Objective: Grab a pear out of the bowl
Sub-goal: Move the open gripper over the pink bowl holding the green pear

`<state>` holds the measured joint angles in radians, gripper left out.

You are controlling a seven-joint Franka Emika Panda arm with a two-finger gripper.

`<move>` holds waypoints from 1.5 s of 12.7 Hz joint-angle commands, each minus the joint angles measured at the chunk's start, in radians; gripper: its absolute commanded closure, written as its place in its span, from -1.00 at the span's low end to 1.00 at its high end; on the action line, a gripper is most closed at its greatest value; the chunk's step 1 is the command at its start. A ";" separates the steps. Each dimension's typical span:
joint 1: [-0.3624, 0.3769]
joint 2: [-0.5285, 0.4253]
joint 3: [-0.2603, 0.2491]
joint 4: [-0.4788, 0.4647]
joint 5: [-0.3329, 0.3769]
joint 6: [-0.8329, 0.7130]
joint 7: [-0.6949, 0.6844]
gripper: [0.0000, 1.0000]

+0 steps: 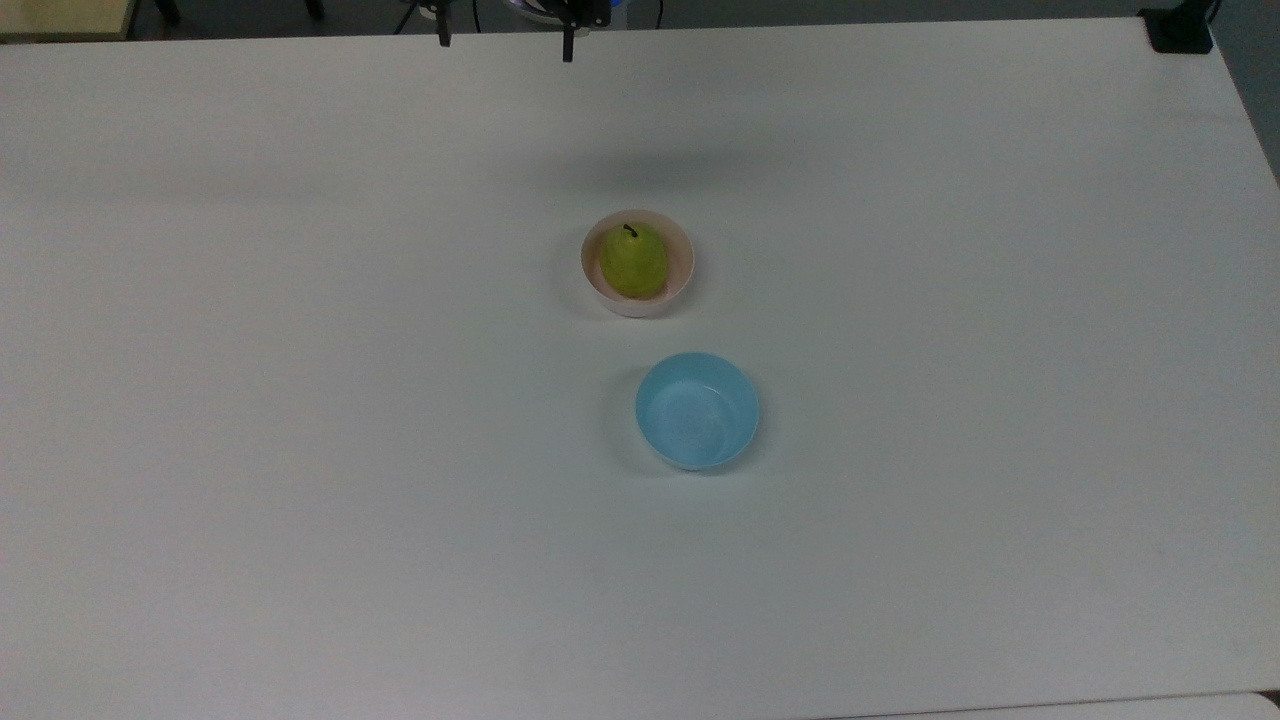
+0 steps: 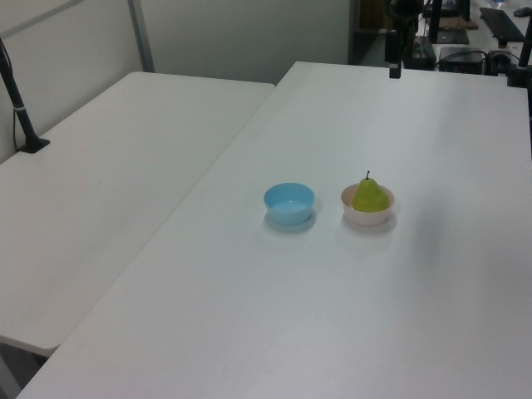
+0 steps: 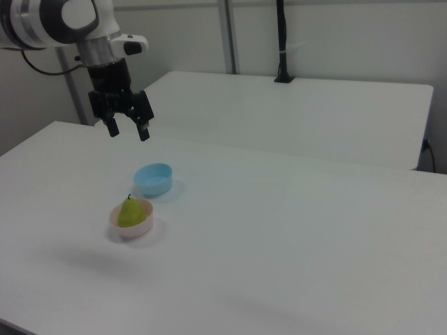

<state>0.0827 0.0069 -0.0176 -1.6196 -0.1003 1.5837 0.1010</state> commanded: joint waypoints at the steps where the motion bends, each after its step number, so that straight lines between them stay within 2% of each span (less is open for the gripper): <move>1: -0.001 -0.012 0.001 -0.005 0.016 -0.014 -0.026 -1.00; 10: -0.003 -0.010 0.001 -0.005 0.017 -0.014 -0.026 -1.00; 16: -0.015 -0.008 -0.001 -0.008 0.017 -0.011 -0.116 -1.00; 19: -0.017 -0.012 -0.001 -0.071 0.016 0.048 -0.127 -1.00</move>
<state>0.0738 0.0087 -0.0177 -1.6301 -0.1003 1.5845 0.0055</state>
